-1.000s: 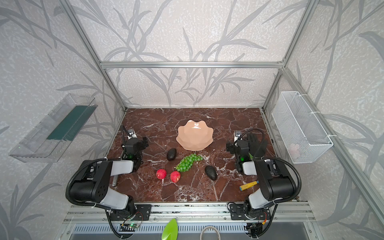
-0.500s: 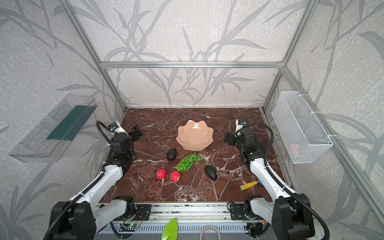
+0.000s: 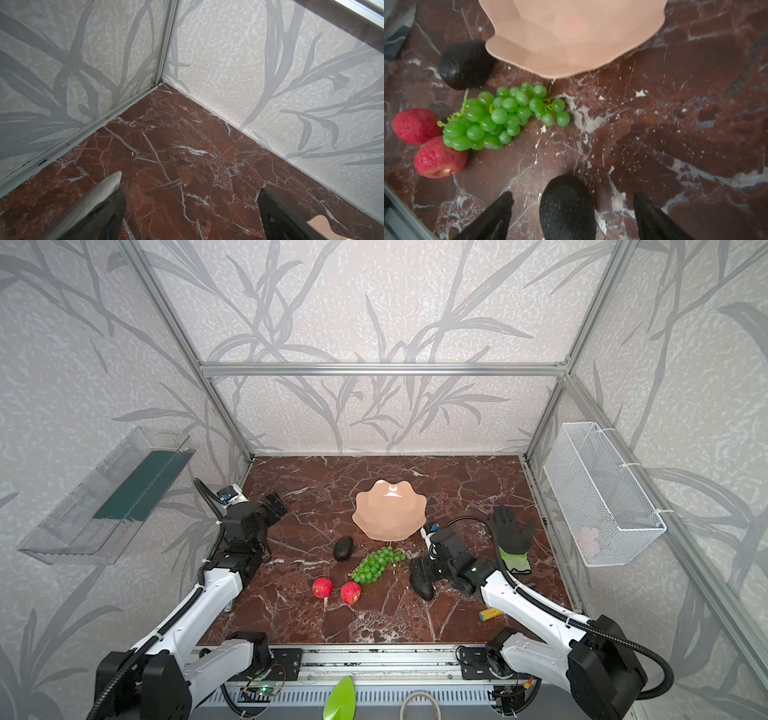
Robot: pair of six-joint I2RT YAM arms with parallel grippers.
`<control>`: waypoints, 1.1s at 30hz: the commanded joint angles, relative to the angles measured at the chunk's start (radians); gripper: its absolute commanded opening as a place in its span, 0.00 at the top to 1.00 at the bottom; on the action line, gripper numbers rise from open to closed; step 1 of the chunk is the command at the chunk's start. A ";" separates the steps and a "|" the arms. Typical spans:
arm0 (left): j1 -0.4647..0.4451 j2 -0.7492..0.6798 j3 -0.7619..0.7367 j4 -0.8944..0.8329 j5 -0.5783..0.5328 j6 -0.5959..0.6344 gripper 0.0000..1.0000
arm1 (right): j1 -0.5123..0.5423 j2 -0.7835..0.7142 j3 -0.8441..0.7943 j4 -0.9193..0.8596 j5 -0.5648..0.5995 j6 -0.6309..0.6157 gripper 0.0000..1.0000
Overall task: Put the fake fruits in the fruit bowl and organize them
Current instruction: 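Reach the right gripper down and grasp the avocado nearest the grapes, then carry the avocado with the right gripper and drop it into the bowl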
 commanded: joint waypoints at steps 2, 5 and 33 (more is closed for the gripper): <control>0.006 0.006 0.010 -0.015 -0.007 -0.025 0.00 | 0.045 0.056 -0.022 -0.008 0.053 0.098 0.10; 0.005 0.007 0.006 -0.013 0.000 -0.027 0.00 | 0.082 0.111 -0.009 0.007 0.072 0.109 0.14; 0.007 -0.024 0.011 -0.111 -0.019 -0.100 0.00 | -0.011 0.392 0.608 -0.011 0.161 -0.146 0.45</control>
